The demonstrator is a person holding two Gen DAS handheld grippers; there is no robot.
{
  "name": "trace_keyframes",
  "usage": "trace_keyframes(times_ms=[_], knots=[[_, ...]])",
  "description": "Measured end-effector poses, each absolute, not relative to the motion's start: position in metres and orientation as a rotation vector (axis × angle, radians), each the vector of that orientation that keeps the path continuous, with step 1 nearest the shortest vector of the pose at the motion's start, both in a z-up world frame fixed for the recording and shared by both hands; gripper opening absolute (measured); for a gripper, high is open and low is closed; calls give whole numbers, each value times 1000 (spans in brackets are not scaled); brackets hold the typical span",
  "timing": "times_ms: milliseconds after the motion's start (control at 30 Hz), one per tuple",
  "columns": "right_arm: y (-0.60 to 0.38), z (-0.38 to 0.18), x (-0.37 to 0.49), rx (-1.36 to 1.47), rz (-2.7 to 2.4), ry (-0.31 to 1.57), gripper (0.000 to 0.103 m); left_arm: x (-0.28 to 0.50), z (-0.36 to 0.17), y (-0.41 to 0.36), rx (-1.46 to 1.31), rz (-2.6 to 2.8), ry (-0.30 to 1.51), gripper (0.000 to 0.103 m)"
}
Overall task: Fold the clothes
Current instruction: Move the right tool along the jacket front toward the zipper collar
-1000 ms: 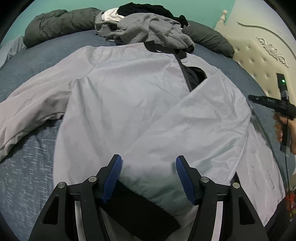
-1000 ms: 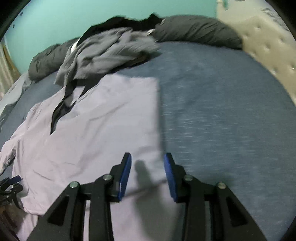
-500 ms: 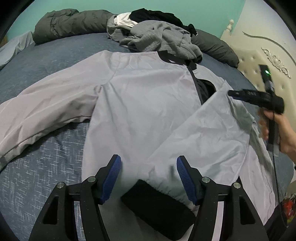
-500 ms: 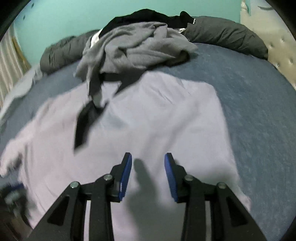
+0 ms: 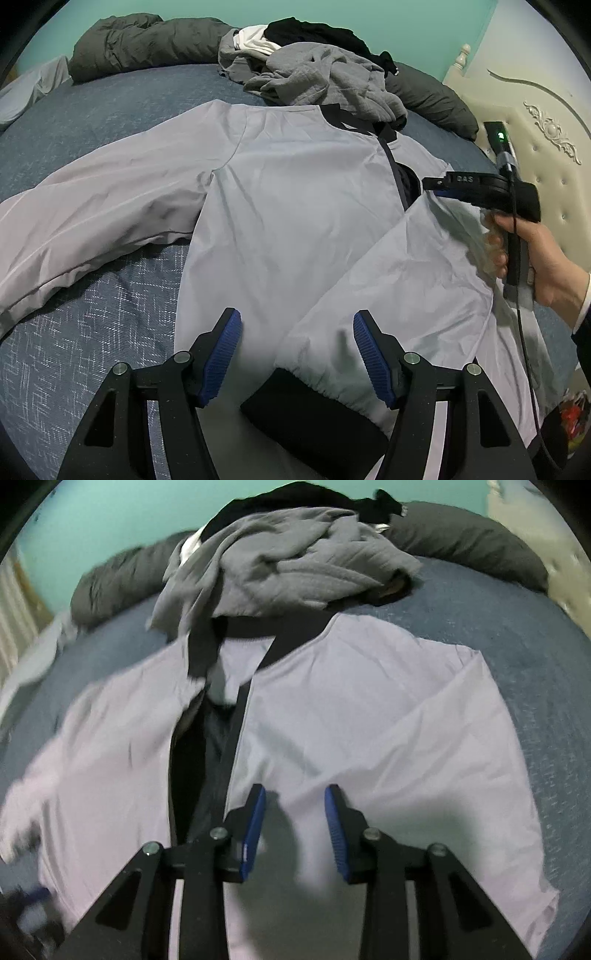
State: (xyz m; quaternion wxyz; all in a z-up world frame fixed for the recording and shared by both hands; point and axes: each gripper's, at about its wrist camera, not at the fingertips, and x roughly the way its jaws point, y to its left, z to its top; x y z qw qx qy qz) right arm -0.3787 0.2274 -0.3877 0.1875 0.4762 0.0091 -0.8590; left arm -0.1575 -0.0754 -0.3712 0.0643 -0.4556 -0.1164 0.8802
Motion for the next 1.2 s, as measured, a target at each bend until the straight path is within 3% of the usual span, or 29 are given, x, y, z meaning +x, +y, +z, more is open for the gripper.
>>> trace_keyframes(times_ms=[200, 267, 400, 500, 800, 967, 1200], knots=[[204, -399, -369, 1389, -2394, 228, 35, -158, -372, -75, -1379, 2658, -350, 68], [208, -389, -366, 1336, -2414, 158, 35, -157, -371, -74, -1378, 2659, -347, 68], [196, -393, -364, 1352, -2367, 195, 35, -158, -371, -75, -1375, 2659, -352, 68], [182, -399, -360, 1355, -2362, 331, 35, -157, -369, -77, -1370, 2662, -359, 68], [241, -350, -301, 1181, -2416, -58, 35, -155, -361, -85, -1343, 2673, -414, 69], [266, -353, -247, 1165, -2420, -176, 35, -149, -357, -83, -1329, 2678, -402, 69], [286, -352, -206, 1170, -2398, -281, 35, -134, -346, -96, -1330, 2661, -540, 71]])
